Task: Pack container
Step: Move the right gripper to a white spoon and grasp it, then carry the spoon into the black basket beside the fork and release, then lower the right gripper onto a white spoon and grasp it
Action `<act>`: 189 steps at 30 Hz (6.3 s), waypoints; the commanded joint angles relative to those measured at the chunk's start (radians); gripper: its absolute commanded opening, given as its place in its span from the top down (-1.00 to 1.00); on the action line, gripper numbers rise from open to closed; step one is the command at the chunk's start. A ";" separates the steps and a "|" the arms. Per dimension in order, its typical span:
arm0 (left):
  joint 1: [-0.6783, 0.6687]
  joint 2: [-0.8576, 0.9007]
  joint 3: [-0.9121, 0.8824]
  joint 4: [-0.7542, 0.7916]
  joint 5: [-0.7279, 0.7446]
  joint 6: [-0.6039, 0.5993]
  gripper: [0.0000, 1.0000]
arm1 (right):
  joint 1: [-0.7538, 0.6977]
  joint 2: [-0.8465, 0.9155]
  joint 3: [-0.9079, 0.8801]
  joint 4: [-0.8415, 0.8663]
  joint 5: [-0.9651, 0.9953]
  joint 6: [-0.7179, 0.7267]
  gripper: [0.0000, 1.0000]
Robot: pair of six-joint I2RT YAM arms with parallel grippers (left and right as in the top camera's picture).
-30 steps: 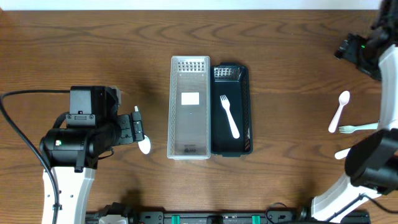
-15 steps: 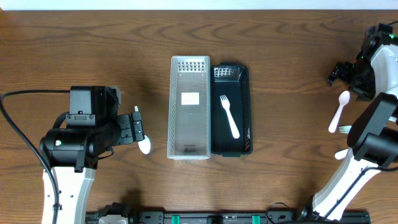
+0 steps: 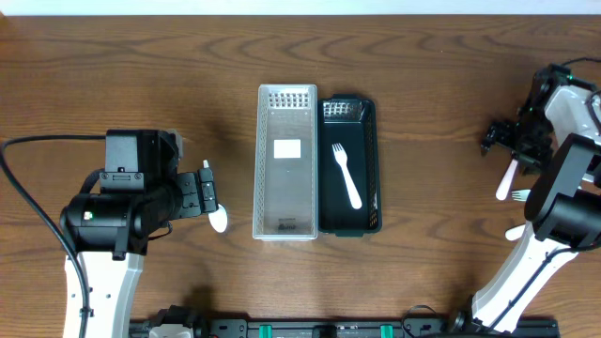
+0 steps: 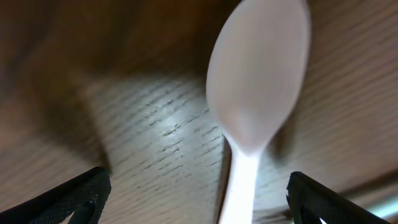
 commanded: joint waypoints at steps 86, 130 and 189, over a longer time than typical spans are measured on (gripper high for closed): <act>0.005 0.000 0.018 -0.006 -0.005 0.003 -0.86 | 0.904 -0.203 -0.075 0.105 -0.068 0.267 0.66; 0.005 0.000 0.018 -0.006 -0.006 0.003 -0.87 | -0.207 -0.205 -0.074 -0.037 0.023 0.441 -0.79; 0.005 0.000 0.018 -0.007 -0.005 0.003 -0.86 | -0.209 -0.181 -0.315 0.272 0.007 0.393 0.37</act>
